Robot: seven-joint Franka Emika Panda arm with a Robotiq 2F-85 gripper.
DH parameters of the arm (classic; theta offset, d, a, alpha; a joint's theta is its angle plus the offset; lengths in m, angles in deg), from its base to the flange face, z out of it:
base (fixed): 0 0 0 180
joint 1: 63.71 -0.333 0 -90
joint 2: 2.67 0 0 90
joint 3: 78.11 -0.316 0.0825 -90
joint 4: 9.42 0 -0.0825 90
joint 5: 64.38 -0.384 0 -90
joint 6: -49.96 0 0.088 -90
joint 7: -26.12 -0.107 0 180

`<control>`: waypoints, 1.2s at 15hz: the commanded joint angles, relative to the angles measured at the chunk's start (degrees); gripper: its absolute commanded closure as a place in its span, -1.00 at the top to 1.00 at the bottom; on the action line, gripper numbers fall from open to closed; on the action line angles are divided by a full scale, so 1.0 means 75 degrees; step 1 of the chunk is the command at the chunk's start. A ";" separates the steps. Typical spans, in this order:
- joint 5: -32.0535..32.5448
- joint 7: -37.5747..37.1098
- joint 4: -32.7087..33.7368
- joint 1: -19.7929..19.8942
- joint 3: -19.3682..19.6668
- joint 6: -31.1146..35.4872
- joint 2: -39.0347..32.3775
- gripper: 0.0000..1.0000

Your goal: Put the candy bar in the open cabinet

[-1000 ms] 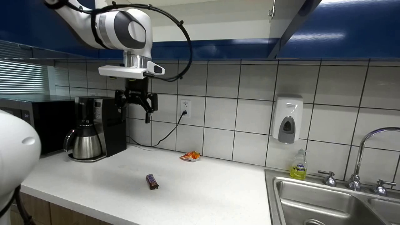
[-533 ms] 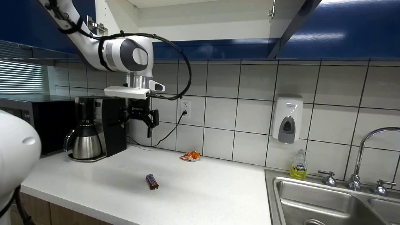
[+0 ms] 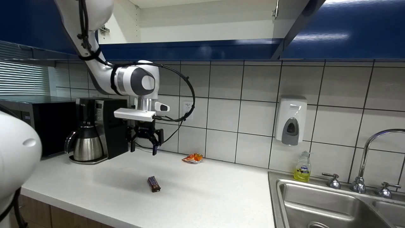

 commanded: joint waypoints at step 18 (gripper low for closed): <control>0.0906 -0.0814 0.2285 -0.0109 0.0034 0.0410 -0.3472 1.00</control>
